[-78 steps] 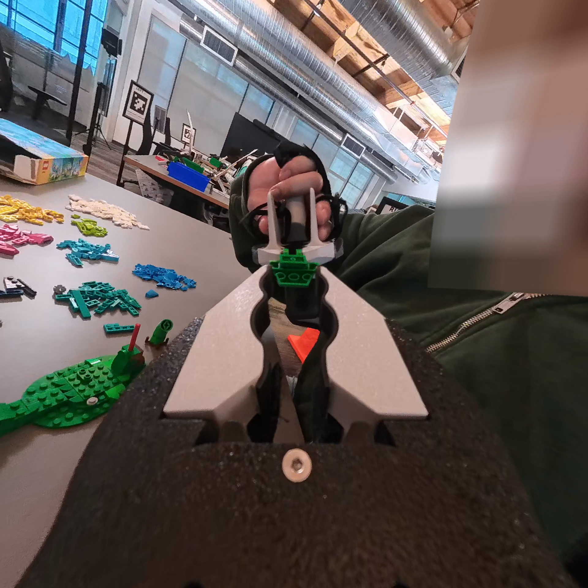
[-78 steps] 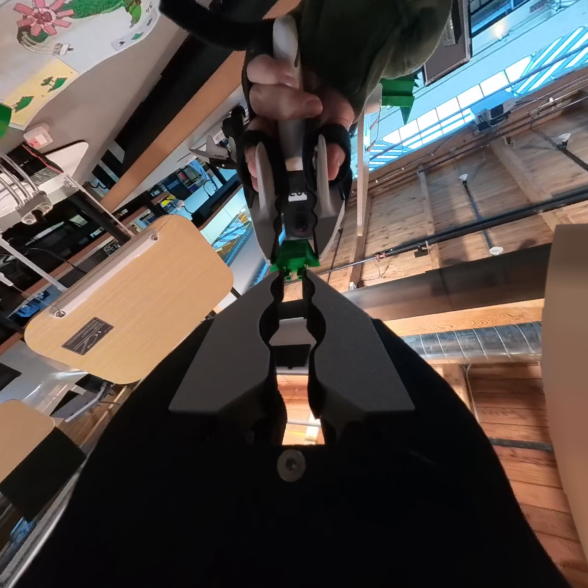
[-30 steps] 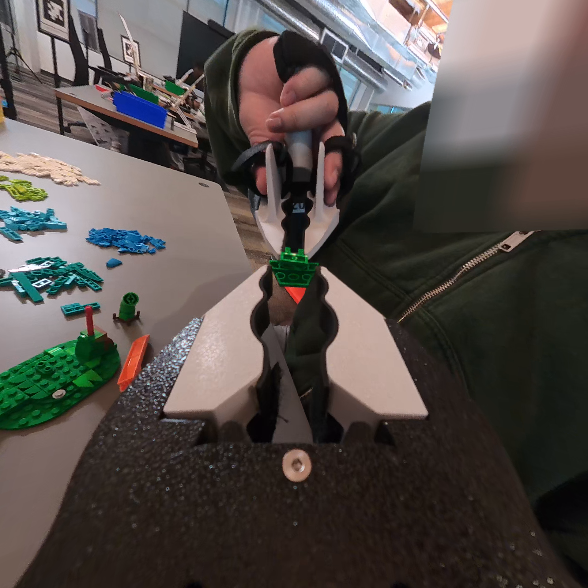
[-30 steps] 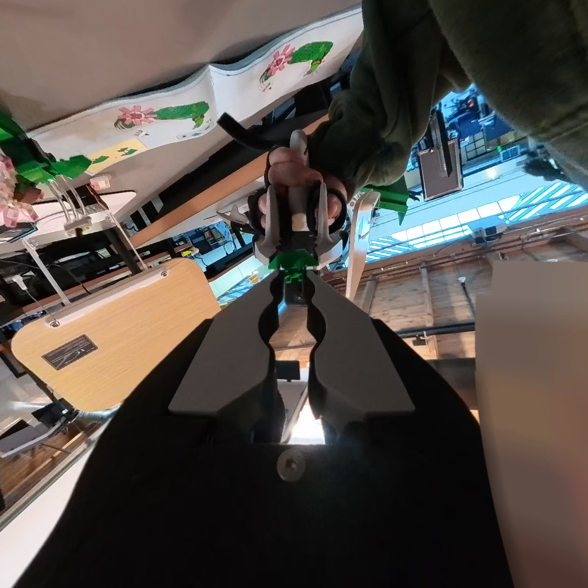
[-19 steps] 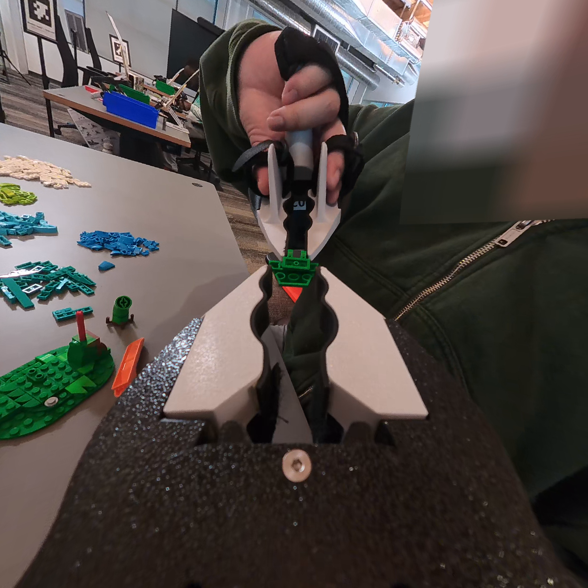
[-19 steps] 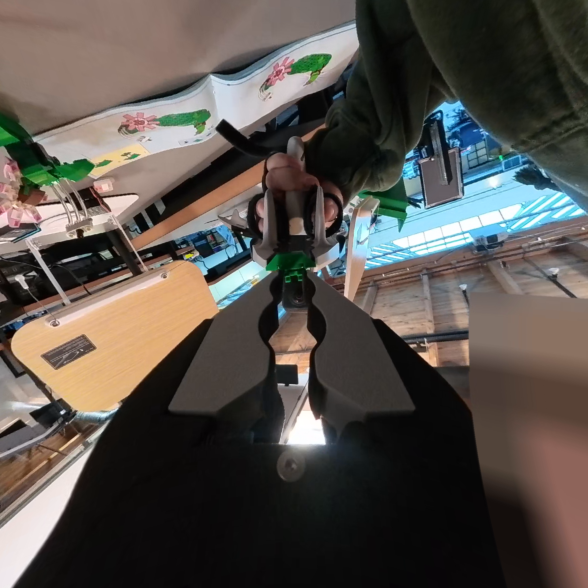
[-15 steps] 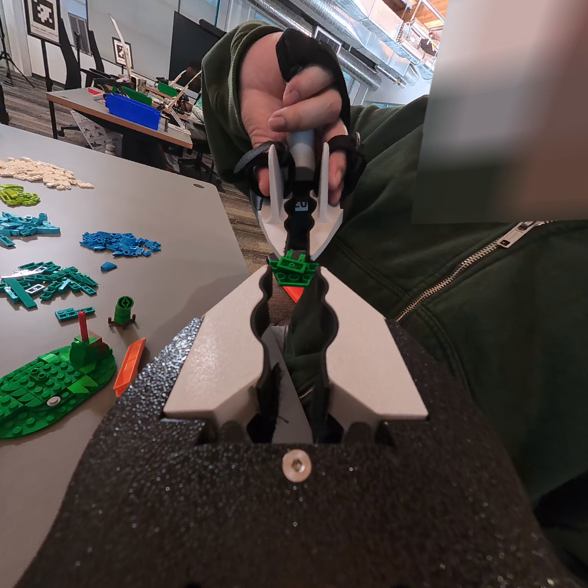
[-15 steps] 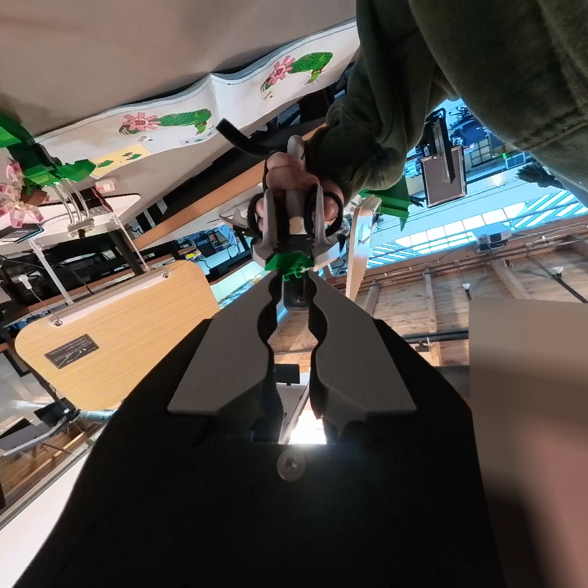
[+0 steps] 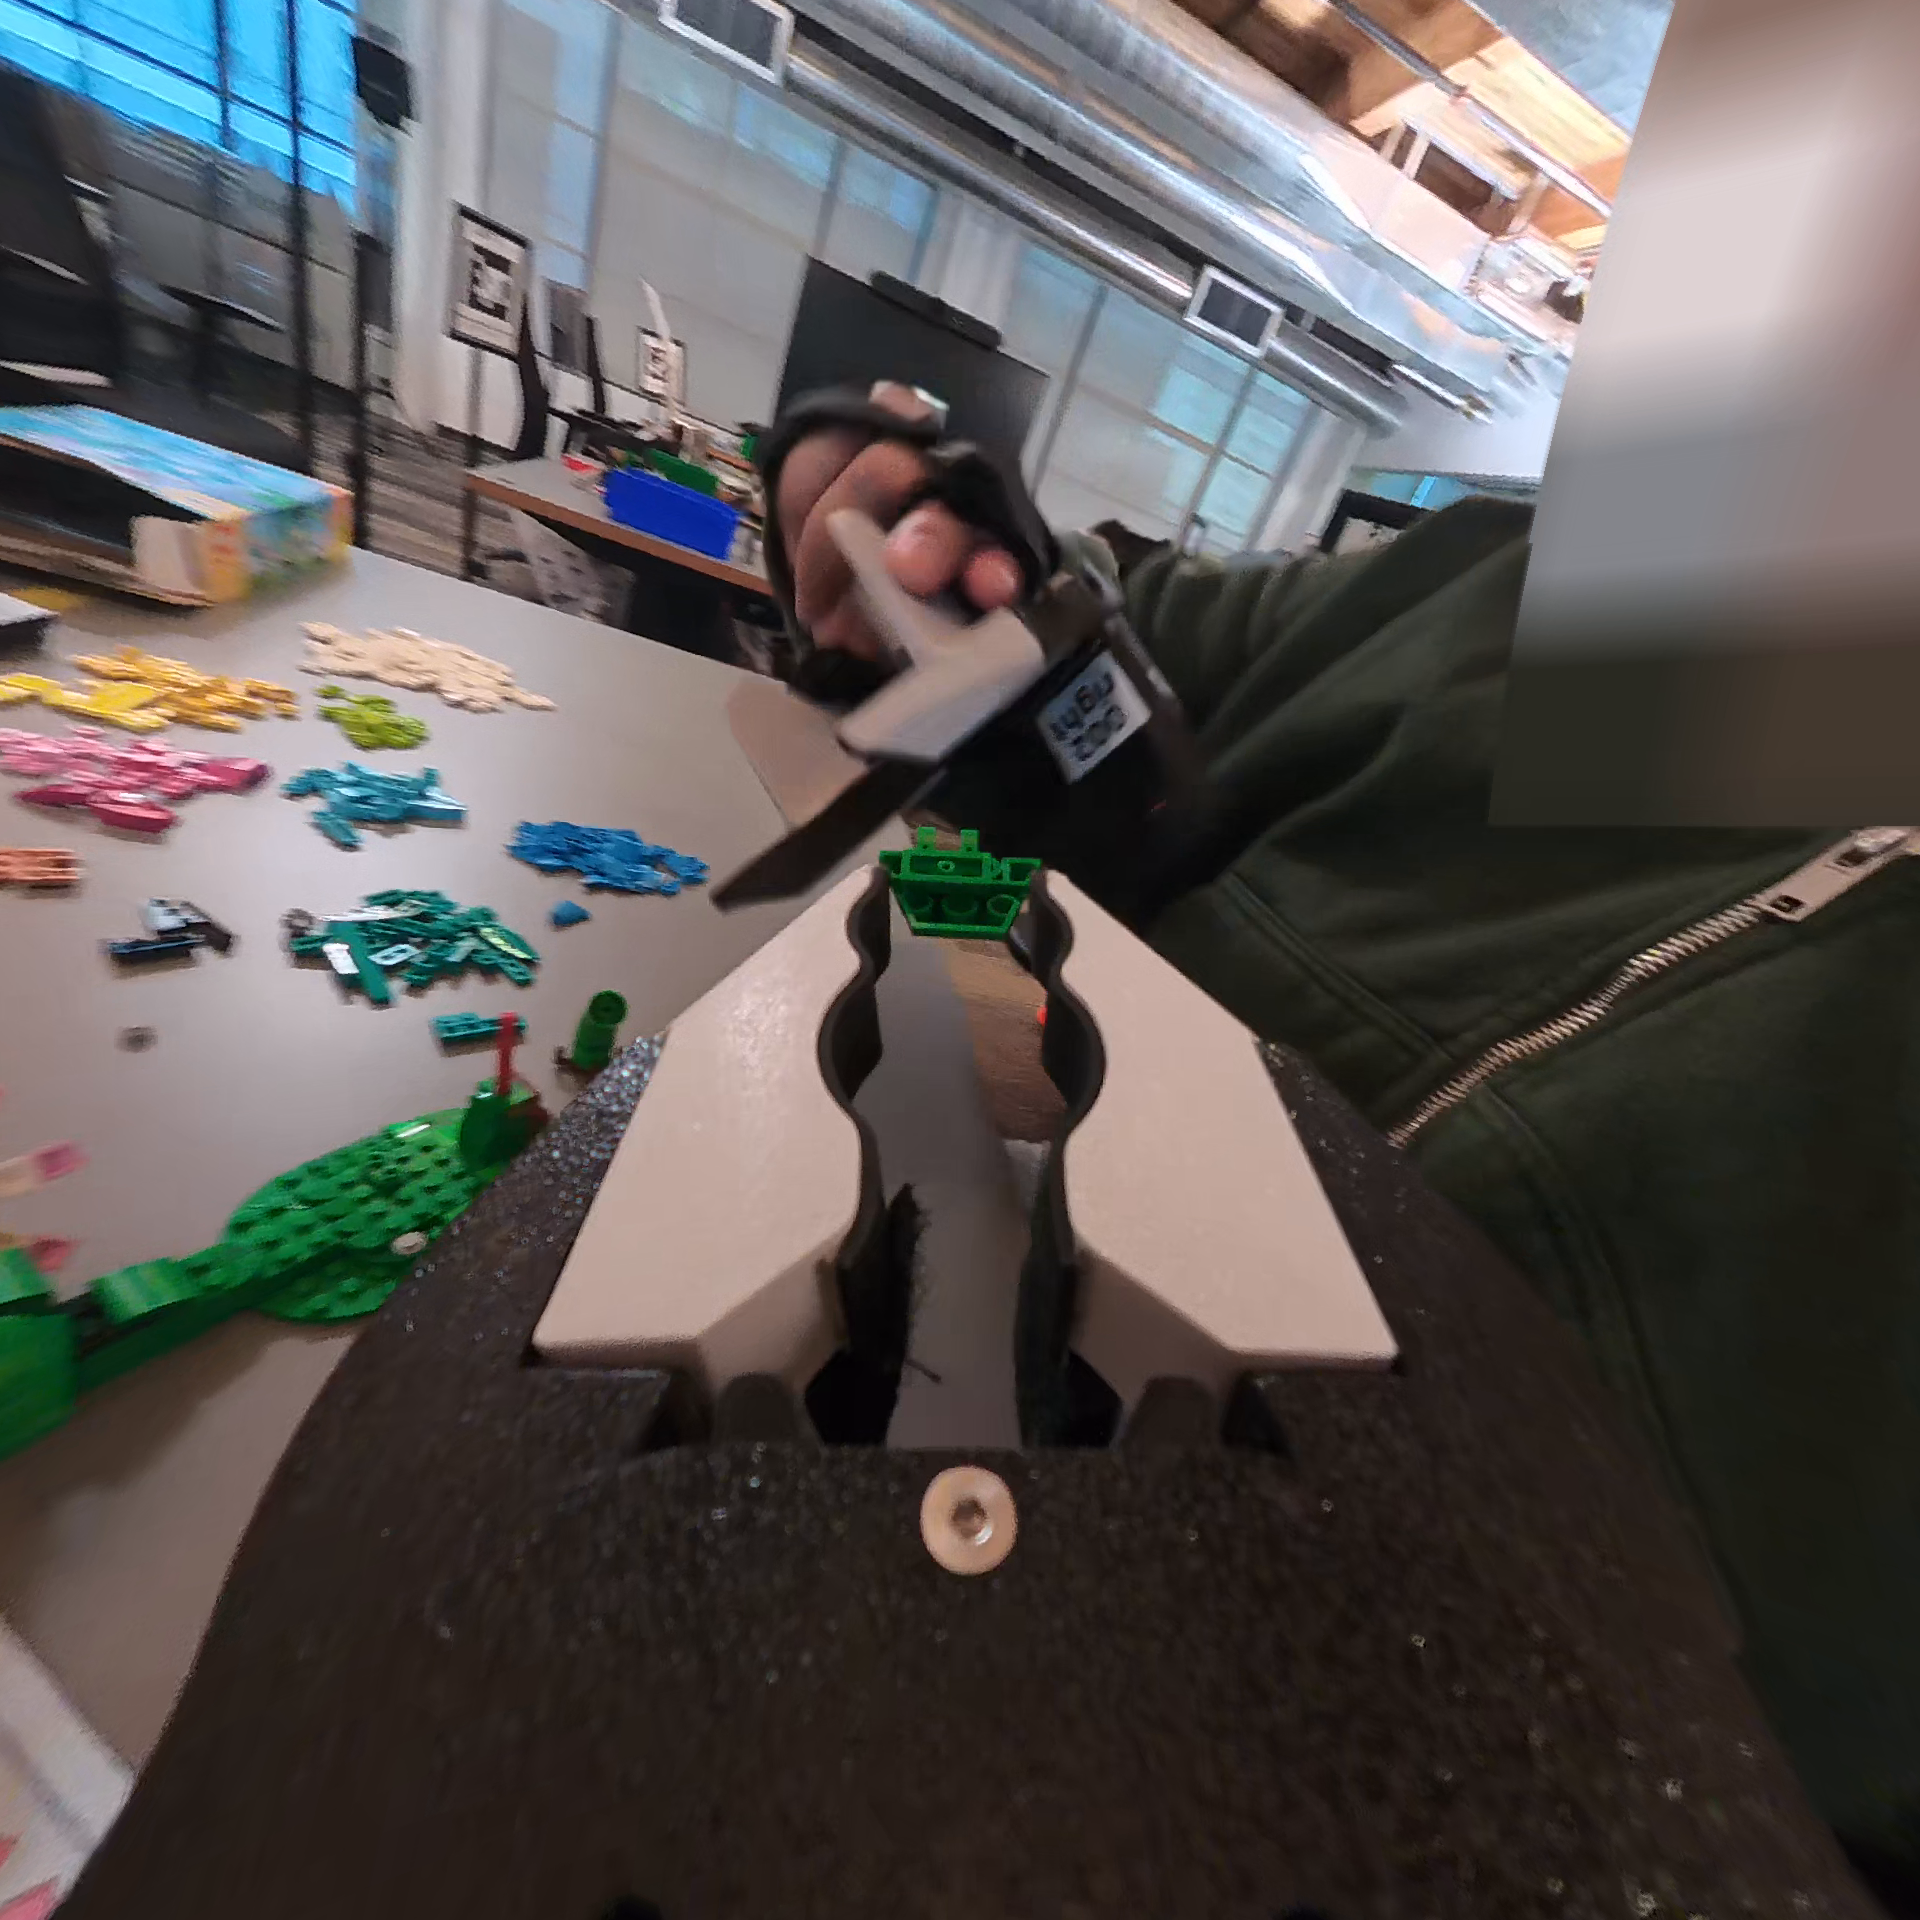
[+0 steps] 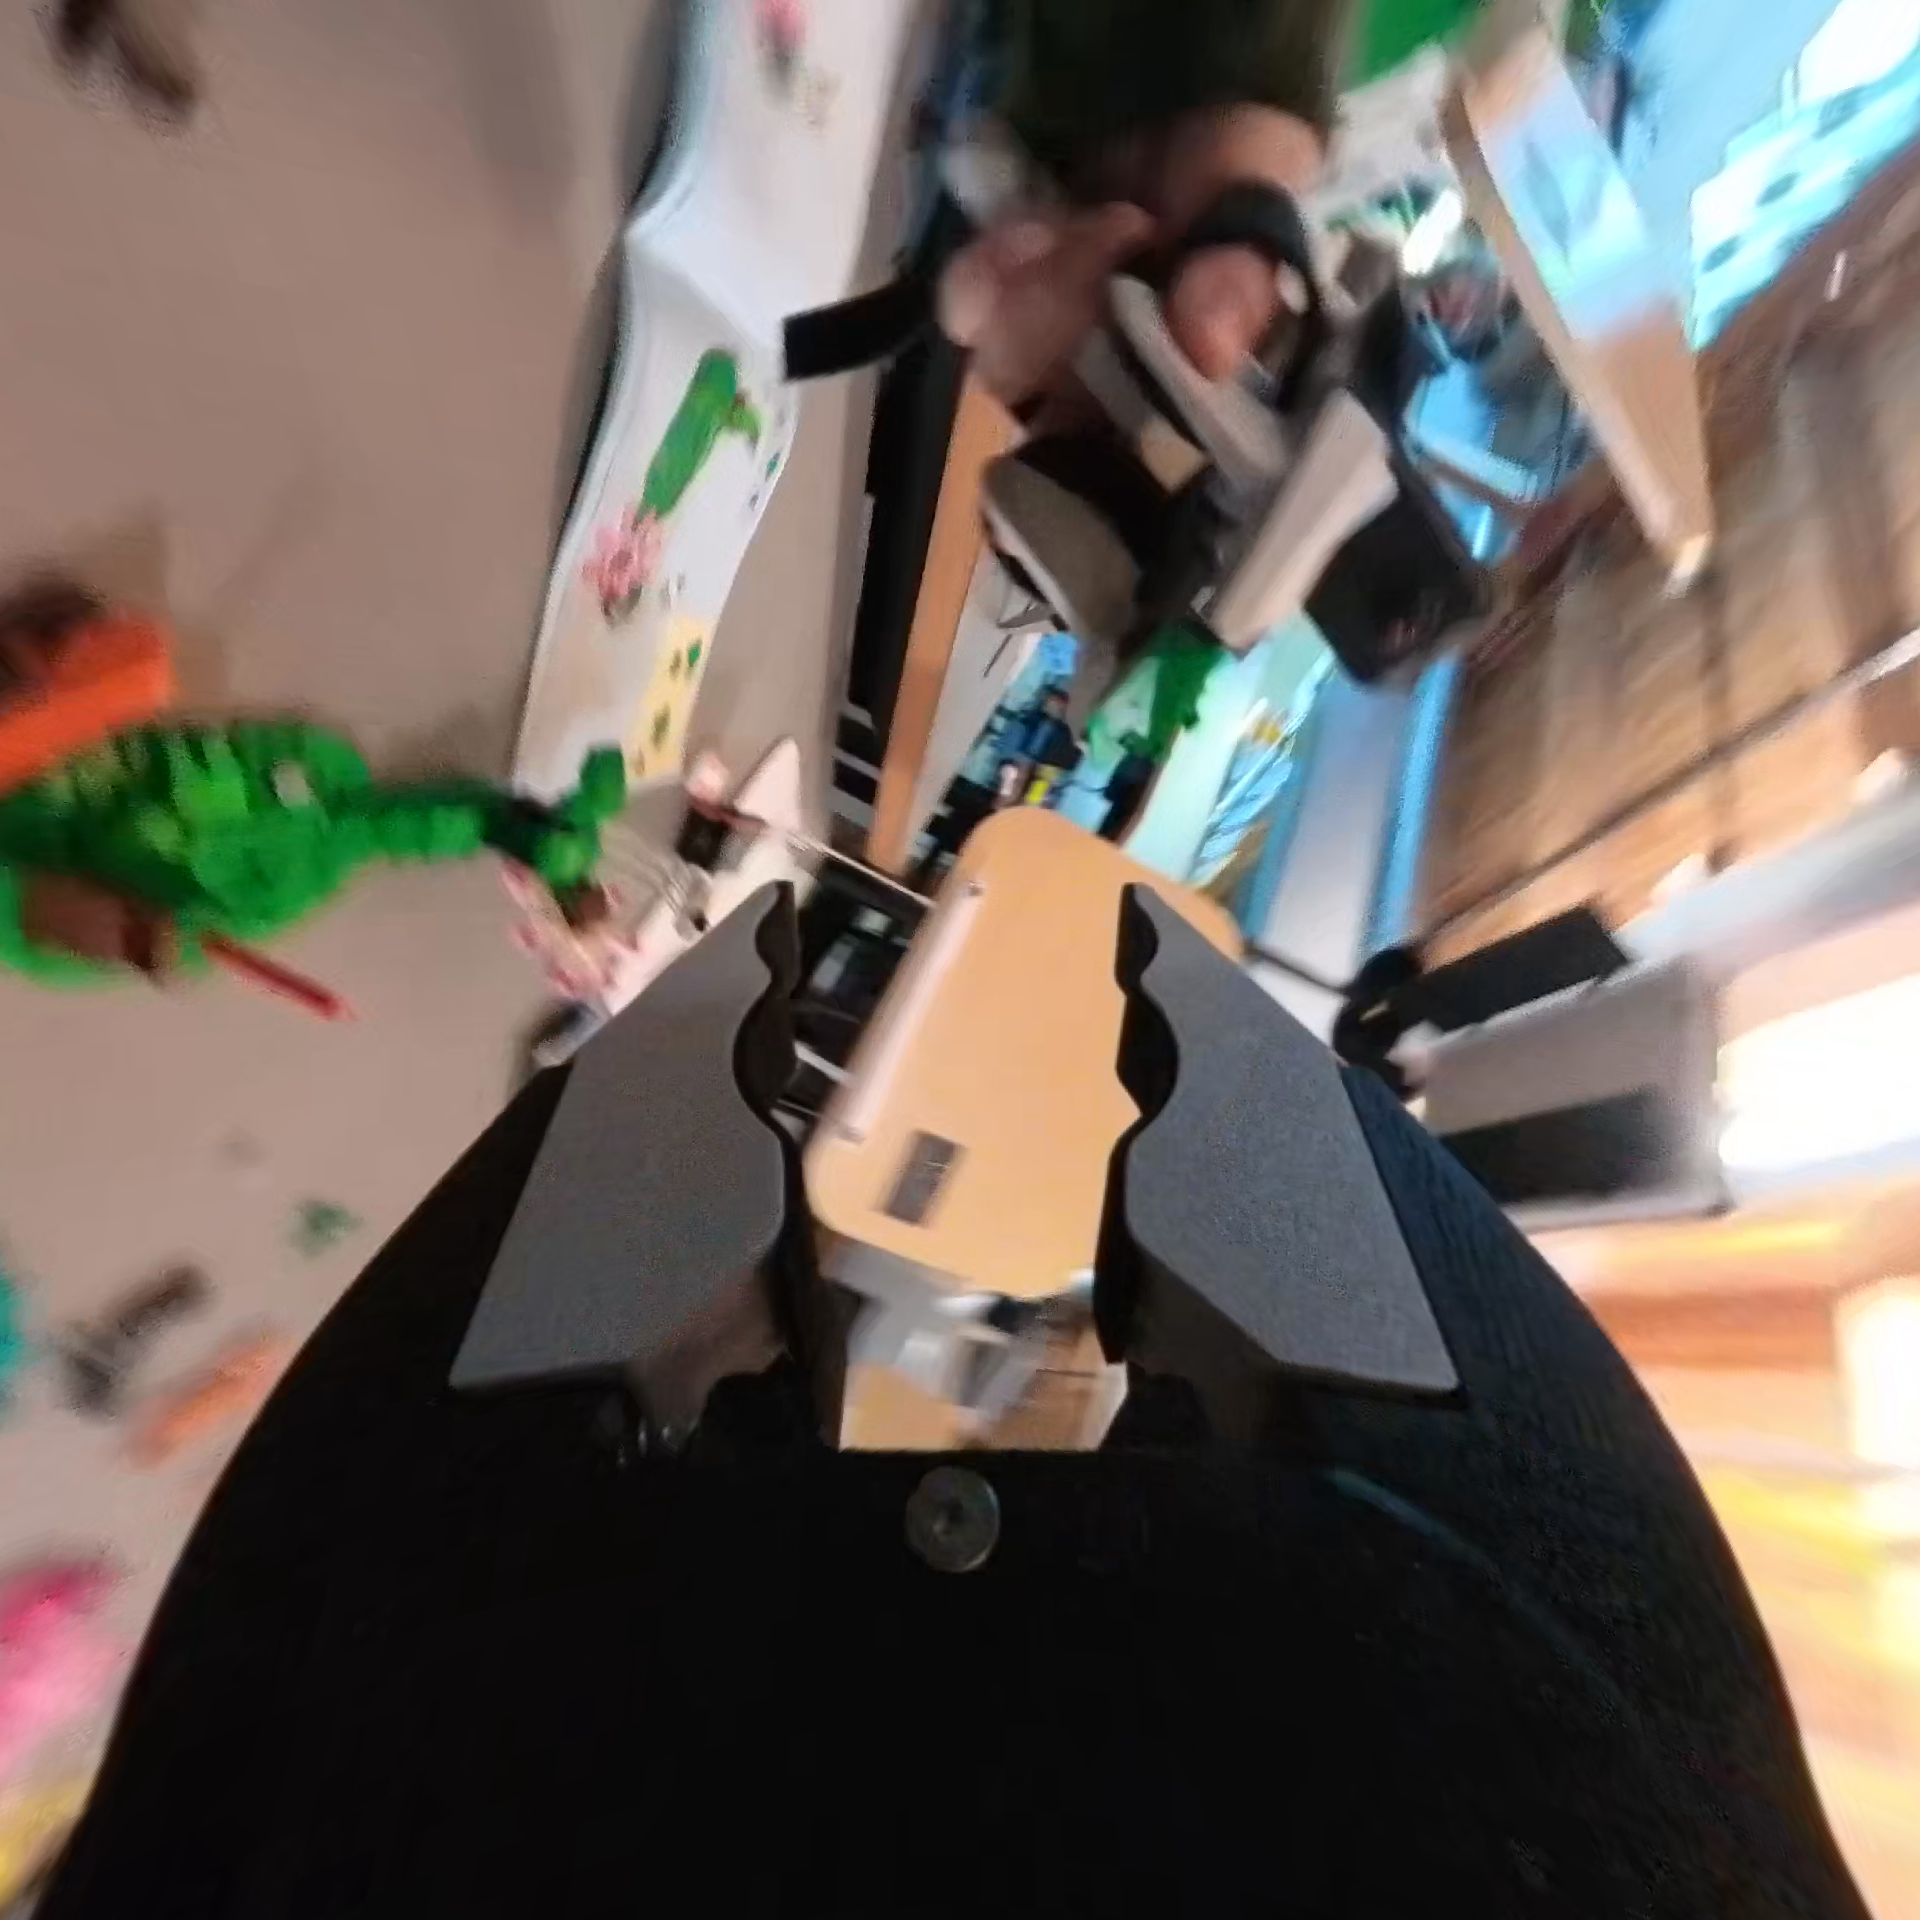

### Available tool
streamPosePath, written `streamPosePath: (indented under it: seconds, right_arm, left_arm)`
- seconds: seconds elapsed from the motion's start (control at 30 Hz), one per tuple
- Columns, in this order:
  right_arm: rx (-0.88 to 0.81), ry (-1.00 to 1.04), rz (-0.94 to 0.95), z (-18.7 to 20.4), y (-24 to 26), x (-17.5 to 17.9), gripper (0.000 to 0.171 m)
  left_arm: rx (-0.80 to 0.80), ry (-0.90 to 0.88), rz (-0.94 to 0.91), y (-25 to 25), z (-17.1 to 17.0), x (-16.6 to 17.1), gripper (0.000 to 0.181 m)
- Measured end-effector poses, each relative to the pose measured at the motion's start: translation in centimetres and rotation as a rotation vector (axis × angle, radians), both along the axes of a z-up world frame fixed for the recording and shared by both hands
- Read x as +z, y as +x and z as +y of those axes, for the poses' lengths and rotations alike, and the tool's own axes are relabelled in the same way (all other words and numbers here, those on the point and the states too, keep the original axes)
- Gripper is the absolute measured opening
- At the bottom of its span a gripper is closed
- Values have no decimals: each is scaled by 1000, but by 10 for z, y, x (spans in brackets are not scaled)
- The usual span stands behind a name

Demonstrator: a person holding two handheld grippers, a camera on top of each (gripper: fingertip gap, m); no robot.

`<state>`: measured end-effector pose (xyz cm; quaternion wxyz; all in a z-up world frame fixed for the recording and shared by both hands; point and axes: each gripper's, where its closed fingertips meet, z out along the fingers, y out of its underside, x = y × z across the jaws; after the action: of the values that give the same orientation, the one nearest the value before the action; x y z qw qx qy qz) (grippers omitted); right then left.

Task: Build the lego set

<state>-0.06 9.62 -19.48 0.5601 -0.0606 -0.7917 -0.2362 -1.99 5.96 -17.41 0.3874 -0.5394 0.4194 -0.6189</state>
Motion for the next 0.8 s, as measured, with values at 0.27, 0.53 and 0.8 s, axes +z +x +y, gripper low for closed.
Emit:
streamPosePath:
  seconds: [0.27,0.53,0.8]
  right_arm:
    - [156,-713,196,-41,-27,13,49]
    - [175,-759,103,-45,-31,5,43]
    - [145,-734,105,-39,-29,3,32]
  left_arm:
    - [1,-1,20,2,1,-1,24]
    - [-38,1,28,5,-6,0,25]
    - [-44,-7,21,7,-7,0,25]
